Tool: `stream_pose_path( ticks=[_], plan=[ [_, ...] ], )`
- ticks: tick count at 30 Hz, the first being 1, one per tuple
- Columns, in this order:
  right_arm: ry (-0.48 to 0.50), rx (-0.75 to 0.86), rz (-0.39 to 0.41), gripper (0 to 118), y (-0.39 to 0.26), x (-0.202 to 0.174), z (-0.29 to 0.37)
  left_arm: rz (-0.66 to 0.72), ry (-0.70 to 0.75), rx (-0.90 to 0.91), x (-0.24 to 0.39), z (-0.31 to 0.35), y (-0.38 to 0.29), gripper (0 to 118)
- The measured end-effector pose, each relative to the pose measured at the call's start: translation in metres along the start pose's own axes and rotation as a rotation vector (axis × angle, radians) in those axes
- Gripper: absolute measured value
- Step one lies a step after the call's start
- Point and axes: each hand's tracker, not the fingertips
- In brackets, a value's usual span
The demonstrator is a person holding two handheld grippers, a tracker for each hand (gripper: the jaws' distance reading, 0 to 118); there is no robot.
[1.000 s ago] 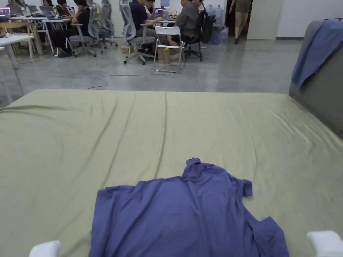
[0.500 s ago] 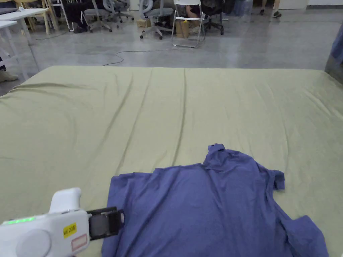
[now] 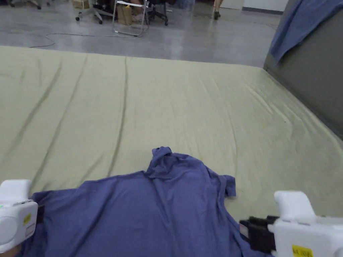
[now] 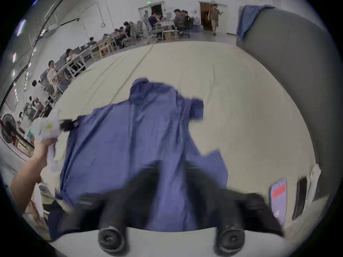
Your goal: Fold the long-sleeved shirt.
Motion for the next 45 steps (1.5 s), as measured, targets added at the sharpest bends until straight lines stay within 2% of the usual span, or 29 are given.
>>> stream_pose_path(
  ticks=[1, 2, 3, 4, 5, 6, 9, 10, 11, 13, 14, 16, 19, 21, 26, 31, 35, 40, 45],
  plan=[
    [-0.009, 0.000, 0.019, 108, 0.016, 0.002, -0.014, 0.067, -0.104, -0.003, -0.001, 0.004, 0.000, 1],
    [-0.056, -0.023, 0.054, 118, 0.039, 0.002, -0.035, 0.110, -0.142, 0.000, -0.004, 0.011, 0.001, 1],
    [-0.084, 0.035, 0.092, 117, 0.057, -0.003, -0.047, 0.122, -0.136, 0.010, -0.005, 0.017, 0.003, 1],
    [-0.133, 0.032, 0.089, 117, 0.076, -0.002, -0.070, 0.111, -0.115, 0.026, -0.012, 0.027, 0.008, 1],
    [-0.124, 0.021, 0.124, 117, 0.093, -0.001, -0.091, 0.127, -0.113, 0.051, -0.017, 0.034, 0.012, 1],
    [-0.124, -0.018, 0.151, 117, 0.110, 0.000, -0.114, 0.149, -0.113, 0.072, -0.023, 0.040, 0.017, 1],
    [-0.205, -0.120, 0.167, 116, 0.148, -0.020, -0.163, 0.193, -0.100, 0.080, -0.042, 0.049, 0.029, 1],
    [-0.203, -0.152, 0.186, 111, 0.151, -0.025, -0.177, 0.206, -0.096, 0.079, -0.047, 0.050, 0.030, 1],
    [-0.207, -0.204, 0.195, 94, 0.147, -0.025, -0.195, 0.216, -0.089, 0.076, -0.051, 0.050, 0.031, 1],
    [-0.192, -0.237, 0.194, 8, 0.144, -0.031, -0.206, 0.217, -0.074, 0.073, -0.056, 0.049, 0.032, 1],
    [-0.193, -0.245, 0.195, 0, 0.141, -0.033, -0.207, 0.223, -0.066, 0.065, -0.059, 0.049, 0.031, 1],
    [-0.080, -0.277, 0.118, 0, 0.136, -0.032, -0.202, 0.256, -0.080, 0.049, -0.064, 0.049, 0.031, 1],
    [-0.124, -0.192, 0.127, 0, 0.134, -0.028, -0.168, 0.286, -0.094, 0.058, -0.069, 0.059, 0.031, 1],
    [-0.064, -0.088, 0.077, 0, 0.135, -0.020, -0.120, 0.328, -0.135, 0.087, -0.068, 0.077, 0.034, 1],
    [-0.021, 0.203, 0.123, 0, 0.106, -0.028, 0.027, 0.344, -0.201, 0.203, -0.059, 0.155, 0.038, 1],
    [0.036, 0.426, 0.082, 0, 0.066, -0.031, 0.157, 0.349, -0.252, 0.332, -0.050, 0.244, 0.040, 1],
    [0.062, 0.579, 0.044, 0, 0.052, -0.032, 0.236, 0.368, -0.289, 0.420, -0.050, 0.307, 0.052, 1],
    [0.079, 0.677, 0.033, 0, 0.066, -0.031, 0.296, 0.332, -0.302, 0.559, -0.048, 0.367, 0.081, 1],
    [0.048, 0.711, 0.023, 0, 0.125, -0.022, 0.327, 0.348, -0.315, 0.634, -0.062, 0.397, 0.140, 1]
  ],
)
